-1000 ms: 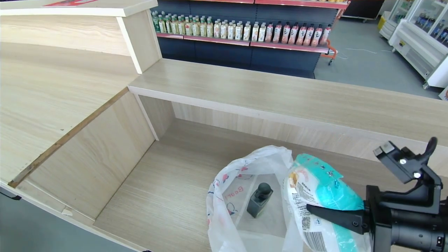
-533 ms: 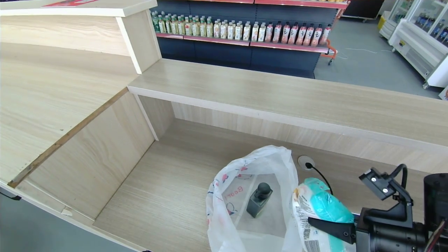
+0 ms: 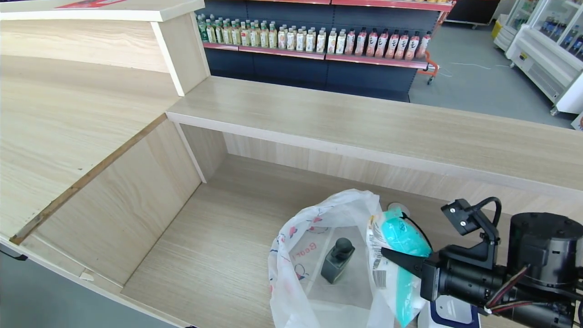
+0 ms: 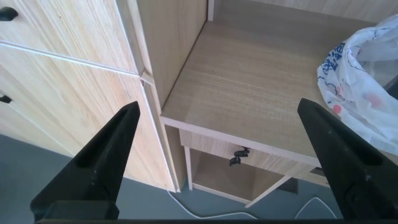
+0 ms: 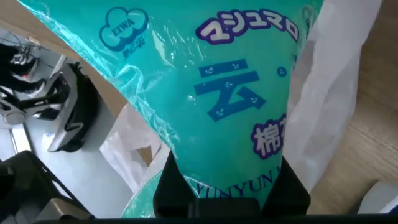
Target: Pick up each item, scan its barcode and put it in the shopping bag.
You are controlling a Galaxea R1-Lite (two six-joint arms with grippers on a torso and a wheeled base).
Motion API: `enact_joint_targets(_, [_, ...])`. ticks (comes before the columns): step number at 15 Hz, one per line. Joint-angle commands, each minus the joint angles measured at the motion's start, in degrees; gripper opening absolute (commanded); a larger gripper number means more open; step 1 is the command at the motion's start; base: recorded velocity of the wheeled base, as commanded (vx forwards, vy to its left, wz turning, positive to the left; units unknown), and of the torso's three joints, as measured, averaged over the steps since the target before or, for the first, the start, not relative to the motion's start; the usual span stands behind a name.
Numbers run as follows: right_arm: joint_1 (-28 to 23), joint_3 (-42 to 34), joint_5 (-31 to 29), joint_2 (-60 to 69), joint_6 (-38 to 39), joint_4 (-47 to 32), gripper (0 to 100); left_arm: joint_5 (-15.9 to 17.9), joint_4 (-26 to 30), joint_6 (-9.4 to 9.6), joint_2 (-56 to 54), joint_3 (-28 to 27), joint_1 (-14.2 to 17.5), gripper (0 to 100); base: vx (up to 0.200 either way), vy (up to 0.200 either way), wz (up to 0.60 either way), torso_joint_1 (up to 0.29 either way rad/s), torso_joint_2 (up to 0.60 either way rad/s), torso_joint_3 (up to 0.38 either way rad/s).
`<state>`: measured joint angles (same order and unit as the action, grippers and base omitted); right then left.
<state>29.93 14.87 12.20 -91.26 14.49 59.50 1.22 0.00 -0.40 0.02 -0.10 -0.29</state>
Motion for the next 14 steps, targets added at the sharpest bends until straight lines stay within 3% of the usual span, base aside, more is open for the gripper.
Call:
enact_joint_targets(1, [3.38,2.27,-0.86,0.29,-2.63,0.35,0,0.01,0.0,-0.04,-0.02,0.01,0.03,100,0.0,0.0,0.0,0.0,0.0,0.0])
enact_joint_targets(2, [4.61,2.88,-4.56,5.04,-11.42,-0.44,0,0.01,0.0,-0.04,-0.02,0.01,0.03,100,0.0,0.0,0.0,0.0,0.0,0.0])
enact_joint_targets(4, [3.91,2.18,-5.44,13.21,-23.81,-3.87,0,0.01,0.0,-0.04,-0.02,0.01,0.03,100,0.0,0.0,0.0,0.0,0.0,0.0])
enact_joint_targets(6, [0.39,2.79,-5.35,18.4,-31.9,-9.93,0,0.01,0.0,-0.04,-0.02,0.01,0.03,100,0.0,0.0,0.0,0.0,0.0,0.0])
enact_joint_targets(8, [-5.23,3.94,-5.26,23.67,-44.82,-15.91,0,0.01,0.0,-0.04,-0.02,0.01,0.03,100,0.0,0.0,0.0,0.0,0.0,0.0])
enact_joint_targets(10, [-6.37,4.2,-4.03,24.29,-48.33,-16.35,0,0.01,0.0,-0.04,-0.02,0.01,0.03,100,0.0,0.0,0.0,0.0,0.0,0.0])
enact_joint_targets(14, [-6.29,3.58,-1.13,23.85,-48.6,-16.35,0,0.01,0.0,-0.04,-0.02,0.01,0.03,100,0.0,0.0,0.6,0.0,0.0,0.002])
